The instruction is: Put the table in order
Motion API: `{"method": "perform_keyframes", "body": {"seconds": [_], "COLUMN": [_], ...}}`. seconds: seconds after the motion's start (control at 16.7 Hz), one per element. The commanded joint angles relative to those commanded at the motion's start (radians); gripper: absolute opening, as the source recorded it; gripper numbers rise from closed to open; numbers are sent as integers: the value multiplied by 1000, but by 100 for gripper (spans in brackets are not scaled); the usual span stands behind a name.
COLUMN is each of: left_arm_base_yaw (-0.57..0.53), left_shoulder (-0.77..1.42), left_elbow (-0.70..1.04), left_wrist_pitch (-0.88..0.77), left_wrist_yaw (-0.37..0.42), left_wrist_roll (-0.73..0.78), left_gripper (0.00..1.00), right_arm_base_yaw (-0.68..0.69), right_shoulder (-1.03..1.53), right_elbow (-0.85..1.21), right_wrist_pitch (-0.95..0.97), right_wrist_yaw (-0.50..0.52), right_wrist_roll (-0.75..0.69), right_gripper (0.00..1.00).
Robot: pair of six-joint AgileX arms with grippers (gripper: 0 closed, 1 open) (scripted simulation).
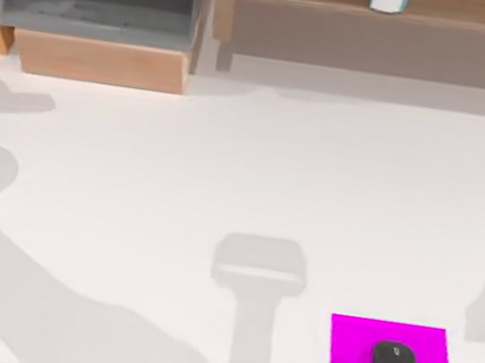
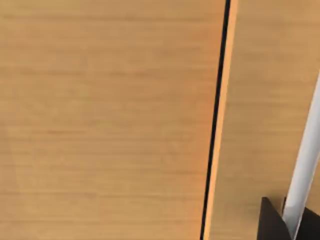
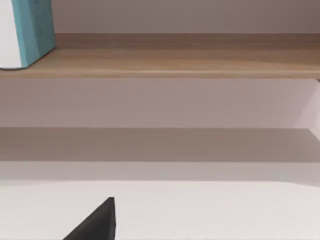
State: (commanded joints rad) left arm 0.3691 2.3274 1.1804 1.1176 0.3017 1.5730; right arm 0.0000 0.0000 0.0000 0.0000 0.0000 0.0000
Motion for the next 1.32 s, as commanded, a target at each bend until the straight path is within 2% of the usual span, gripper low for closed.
{"method": "perform_keyframes", "body": {"seconds": [0.36, 1.14, 1.32], "left_arm_base_yaw": [-11, -11, -11], "left_shoulder": [19, 19, 19], "left_elbow": [42, 42, 42], "left_wrist_pitch": [-26, -26, -26], "left_wrist_yaw": [-10, -10, -10], "left_wrist_roll": [-4, -4, -4], "left_gripper": [0, 98, 100], "right_arm_base_yaw": [0, 0, 0], "right_shoulder": [0, 0, 0], "right_elbow": [0, 0, 0], "right_wrist_pitch": [0, 0, 0], "right_wrist_yaw": [0, 0, 0], "right_wrist_roll": [0, 0, 0], "right_gripper": [100, 100, 100]}}
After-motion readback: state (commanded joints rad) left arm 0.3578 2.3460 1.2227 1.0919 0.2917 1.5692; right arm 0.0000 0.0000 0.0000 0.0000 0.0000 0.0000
